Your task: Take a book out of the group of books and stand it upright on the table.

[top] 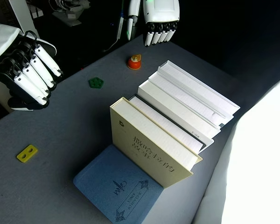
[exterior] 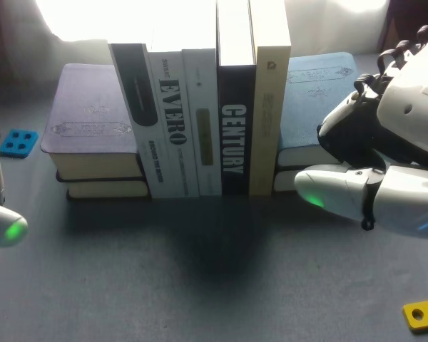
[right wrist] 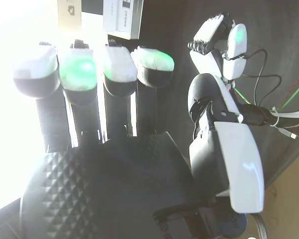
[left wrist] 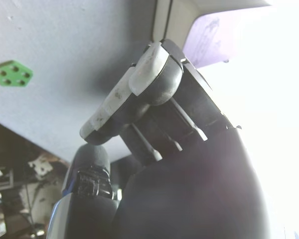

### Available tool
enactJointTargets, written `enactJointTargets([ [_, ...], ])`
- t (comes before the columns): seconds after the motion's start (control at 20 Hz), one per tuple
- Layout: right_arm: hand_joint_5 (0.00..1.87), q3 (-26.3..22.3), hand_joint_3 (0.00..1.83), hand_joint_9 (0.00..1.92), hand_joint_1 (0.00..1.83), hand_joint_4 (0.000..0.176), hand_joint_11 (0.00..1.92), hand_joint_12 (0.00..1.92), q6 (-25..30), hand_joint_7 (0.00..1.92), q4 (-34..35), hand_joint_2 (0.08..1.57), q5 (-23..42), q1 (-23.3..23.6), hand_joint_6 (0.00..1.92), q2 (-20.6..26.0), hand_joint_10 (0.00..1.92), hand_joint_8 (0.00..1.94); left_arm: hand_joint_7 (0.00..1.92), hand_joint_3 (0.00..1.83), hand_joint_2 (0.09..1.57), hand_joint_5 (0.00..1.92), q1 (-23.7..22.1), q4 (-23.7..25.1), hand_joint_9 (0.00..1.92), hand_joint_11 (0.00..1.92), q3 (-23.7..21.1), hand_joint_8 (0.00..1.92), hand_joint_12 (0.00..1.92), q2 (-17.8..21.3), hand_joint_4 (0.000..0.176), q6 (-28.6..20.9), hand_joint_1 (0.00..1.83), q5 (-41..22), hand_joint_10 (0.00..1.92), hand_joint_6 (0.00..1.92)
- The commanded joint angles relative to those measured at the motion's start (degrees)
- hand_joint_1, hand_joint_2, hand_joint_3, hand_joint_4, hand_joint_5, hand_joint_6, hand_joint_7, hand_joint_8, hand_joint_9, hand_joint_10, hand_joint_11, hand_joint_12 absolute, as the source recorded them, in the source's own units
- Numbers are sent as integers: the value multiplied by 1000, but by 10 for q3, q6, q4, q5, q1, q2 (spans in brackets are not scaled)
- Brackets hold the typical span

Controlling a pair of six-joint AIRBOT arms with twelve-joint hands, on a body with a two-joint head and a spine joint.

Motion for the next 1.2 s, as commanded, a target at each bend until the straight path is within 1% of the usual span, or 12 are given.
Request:
enactJointTargets([
  [0.0, 0, -1, 213, 14, 0, 8, 0, 325, -1, 20, -8, 1102, 67, 2, 4, 2, 143, 42, 125, 157, 1185, 74, -3, 5, 102, 0, 1, 42, 503, 2, 25, 0, 0, 42, 89, 48],
  [0.05, 0, -1, 108, 28, 0, 7, 0, 234, -2, 30, -8, 1156, 67, 2, 0, 2, 101, 16, 137, 73, 1235, 77, -3, 5, 112, 0, 0, 13, 457, 2, 20, 0, 0, 42, 44, 22],
  [0.15, 0, -1, 14, 57, 0, 9, 0, 434, -4, 15, -8, 1204, 67, 2, 0, 2, 48, 2, 127, 8, 1261, 86, -3, 5, 116, 0, -4, 1, 479, 3, 24, 0, 0, 42, 7, 3],
  [0.35, 5, -2, 3, 74, 14, 16, 0, 257, -21, 84, 3, 1205, 72, 0, 1, 1, 30, 9, 163, 2, 1262, 94, -5, 5, 147, 0, -5, 3, 436, 3, 33, 0, 0, 42, 8, 1],
  [0.6, 0, -7, 4, 68, 17, 13, 0, 346, -204, 74, 177, 1216, 158, -1, 0, -36, 15, 0, 160, 0, 1259, 115, -7, 5, 142, 0, -12, 6, 438, 7, 32, 0, 0, 42, 4, 9],
  [0.65, 0, -6, 4, 70, 21, 13, 0, 348, -219, 63, 181, 1216, 181, -5, 0, -46, 15, 0, 168, 0, 1257, 110, -10, 5, 151, 0, -13, 9, 435, 6, 30, 0, 0, 42, 8, 6],
  [0.75, 1, -6, 2, 6, 5, 14, 0, 120, -244, 5, 181, 1221, 224, -19, 0, -67, 2, 0, 172, 0, 1261, 102, -15, 5, 155, 0, -13, 6, 469, 5, 24, 0, 0, 42, 7, 2],
  [0.8, 14, -1, 1, 1, 0, 20, 0, 100, -263, 0, 181, 1219, 254, -31, 5, -87, 0, 0, 181, 3, 1271, 109, -16, 5, 156, 0, -12, 5, 508, 5, 32, 0, 0, 42, 5, 4],
  [0.9, 19, 21, 0, 8, 0, 31, 0, 181, -271, 12, 181, 1211, 280, -43, 5, -122, 2, 2, 175, 5, 1279, 106, -15, 5, 157, 0, -10, 1, 535, 6, 35, 0, 0, 42, 4, 2],
  [0.95, 20, 30, 0, 1, 0, 27, 0, 240, -271, 2, 182, 1208, 292, -45, 4, -133, 0, 0, 184, 4, 1281, 115, -15, 5, 178, 0, -9, 3, 586, 7, 31, 0, 0, 42, 9, 5],
  [1.05, 55, 54, 0, 0, 0, 36, 0, 100, -270, 0, 197, 1212, 310, -39, 11, -159, 0, 0, 200, 5, 1288, 129, -15, 5, 199, 0, -7, 5, 691, 6, 21, 0, 0, 42, 13, 7],
  [1.15, 155, 62, 1, 0, 0, 49, 13, 10, -256, 19, 198, 1214, 315, -33, 45, -171, 0, 7, 199, 3, 1288, 136, -15, 5, 197, 0, -7, 3, 721, 5, 25, 0, 0, 42, 9, 7],
])
